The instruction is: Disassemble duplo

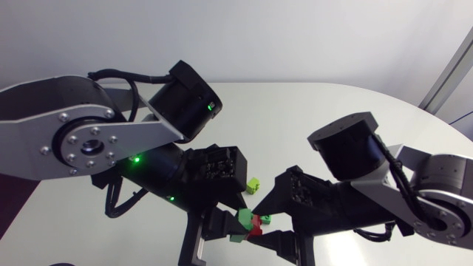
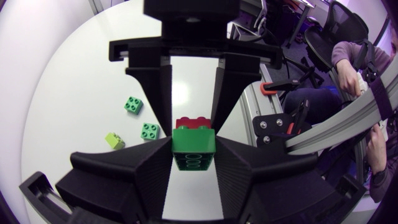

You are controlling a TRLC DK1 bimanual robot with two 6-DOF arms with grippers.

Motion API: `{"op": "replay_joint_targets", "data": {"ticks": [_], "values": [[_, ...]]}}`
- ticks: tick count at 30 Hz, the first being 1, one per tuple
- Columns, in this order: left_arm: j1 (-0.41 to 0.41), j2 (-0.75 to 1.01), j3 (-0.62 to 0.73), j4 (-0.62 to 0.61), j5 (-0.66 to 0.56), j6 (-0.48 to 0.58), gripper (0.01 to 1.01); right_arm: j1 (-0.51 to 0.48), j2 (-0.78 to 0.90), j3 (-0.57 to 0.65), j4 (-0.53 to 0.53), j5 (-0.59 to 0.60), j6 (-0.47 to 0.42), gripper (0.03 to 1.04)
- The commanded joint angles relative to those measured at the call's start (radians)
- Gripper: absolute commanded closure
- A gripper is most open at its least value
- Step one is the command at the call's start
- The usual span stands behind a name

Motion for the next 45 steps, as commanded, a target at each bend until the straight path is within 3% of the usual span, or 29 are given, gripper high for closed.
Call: {"op": "replay_joint_targets", "data": {"ticks": [1, 30, 35, 40, 45], "values": [[-0.005, 0.019, 0.037, -0.012, 0.015, 0.020, 0.738, 0.013, 0.019, -0.038, 0.003, 0.000, -0.009, 0.78], [0.026, -0.023, -0.024, -0.096, -0.028, 0.115, 0.738, -0.016, -0.156, -0.126, -0.107, 0.010, -0.086, 0.82], [0.106, 0.065, -0.084, 0.117, -0.109, 0.043, 0.736, -0.058, -0.180, -0.119, -0.107, 0.010, -0.086, 0.82], [0.126, 0.201, -0.125, 0.316, -0.119, -0.076, 0.736, -0.061, -0.194, -0.119, -0.110, 0.015, -0.077, 0.81], [0.135, 0.304, -0.111, 0.356, -0.134, -0.098, 0.698, -0.061, -0.205, -0.116, -0.110, 0.026, -0.061, 0.81]]}}
